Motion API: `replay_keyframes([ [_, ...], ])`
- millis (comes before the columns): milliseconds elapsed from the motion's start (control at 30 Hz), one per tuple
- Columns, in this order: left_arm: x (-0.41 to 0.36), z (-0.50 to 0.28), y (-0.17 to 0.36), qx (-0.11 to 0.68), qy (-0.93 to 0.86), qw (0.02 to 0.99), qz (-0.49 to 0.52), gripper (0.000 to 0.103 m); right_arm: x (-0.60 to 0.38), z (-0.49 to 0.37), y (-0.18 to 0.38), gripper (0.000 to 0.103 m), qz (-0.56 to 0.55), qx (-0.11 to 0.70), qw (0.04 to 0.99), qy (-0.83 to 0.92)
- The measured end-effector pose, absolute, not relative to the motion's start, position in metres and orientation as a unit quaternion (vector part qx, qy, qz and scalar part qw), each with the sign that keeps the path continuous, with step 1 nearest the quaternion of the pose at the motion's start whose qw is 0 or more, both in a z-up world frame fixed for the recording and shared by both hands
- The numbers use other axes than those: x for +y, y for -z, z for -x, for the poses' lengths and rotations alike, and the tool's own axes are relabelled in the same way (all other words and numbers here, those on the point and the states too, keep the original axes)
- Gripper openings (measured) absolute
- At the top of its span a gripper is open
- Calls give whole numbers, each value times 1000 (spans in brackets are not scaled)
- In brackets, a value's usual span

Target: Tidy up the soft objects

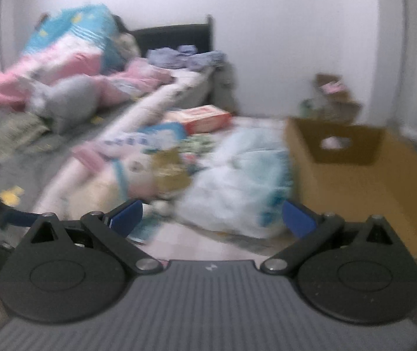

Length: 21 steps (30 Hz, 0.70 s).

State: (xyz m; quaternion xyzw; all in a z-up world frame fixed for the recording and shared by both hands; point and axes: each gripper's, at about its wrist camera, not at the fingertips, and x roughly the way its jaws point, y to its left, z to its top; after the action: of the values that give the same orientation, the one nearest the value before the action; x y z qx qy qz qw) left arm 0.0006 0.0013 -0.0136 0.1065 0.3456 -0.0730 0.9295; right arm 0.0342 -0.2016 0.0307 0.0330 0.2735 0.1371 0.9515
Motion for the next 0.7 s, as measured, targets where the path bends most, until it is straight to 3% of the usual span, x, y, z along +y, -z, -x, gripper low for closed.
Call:
replay_keyframes([
  [100, 16, -9, 11, 325, 73, 936, -111, 99, -200, -61, -18, 102, -119, 308, 927, -178],
  [300, 44, -43, 10, 333, 85, 930, -127, 78, -173, -99, 11, 99, -222, 355, 872, -253],
  [400, 51, -65, 14, 347, 101, 922, -137, 73, -158, -118, 31, 84, -267, 389, 837, -277],
  [467, 58, -82, 20, 367, 111, 914, -132, 66, -149, -128, 44, 68, -292, 409, 815, -288],
  [567, 66, -100, 27, 388, 135, 903, -124, 65, -138, -143, 65, 58, -320, 437, 790, -287],
  [700, 74, -120, 35, 417, 154, 890, -105, 68, -131, -157, 84, 53, -357, 459, 762, -284],
])
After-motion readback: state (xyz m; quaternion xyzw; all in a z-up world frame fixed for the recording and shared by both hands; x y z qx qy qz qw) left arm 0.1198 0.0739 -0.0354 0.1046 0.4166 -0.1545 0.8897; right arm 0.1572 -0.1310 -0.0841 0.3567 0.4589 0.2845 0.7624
